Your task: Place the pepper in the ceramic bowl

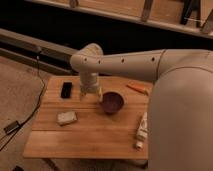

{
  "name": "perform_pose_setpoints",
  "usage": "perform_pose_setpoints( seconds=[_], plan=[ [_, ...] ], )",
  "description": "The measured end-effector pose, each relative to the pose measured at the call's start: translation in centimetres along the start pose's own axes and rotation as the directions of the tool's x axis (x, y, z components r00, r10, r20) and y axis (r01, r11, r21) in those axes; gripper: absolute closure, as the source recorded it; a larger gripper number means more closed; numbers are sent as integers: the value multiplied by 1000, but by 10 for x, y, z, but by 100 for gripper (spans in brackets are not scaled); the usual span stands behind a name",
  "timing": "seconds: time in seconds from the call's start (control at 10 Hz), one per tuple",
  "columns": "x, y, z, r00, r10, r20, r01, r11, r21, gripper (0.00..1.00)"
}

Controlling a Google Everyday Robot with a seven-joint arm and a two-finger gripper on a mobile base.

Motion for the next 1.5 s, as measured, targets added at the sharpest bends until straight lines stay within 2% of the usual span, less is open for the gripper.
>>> perform_pose_setpoints(
  seconds=[0.3,0.6,0.8,1.0,1.2,1.4,1.5],
  plan=[
    [-52,-24,1,998,68,17,-68,998,4,35],
    [-104,-43,-6,983,181,41,-180,983,-37,35],
    [-136,-59,-5,965,258,49,-254,965,-69,35],
    [-155,-72,3,950,310,43,-305,948,-86,35],
    [-170,-88,25,929,369,19,-366,926,-91,35],
    [-179,-103,53,900,436,-14,-436,895,-92,35],
    [-182,-108,61,888,460,-19,-459,883,-98,35]
  ],
)
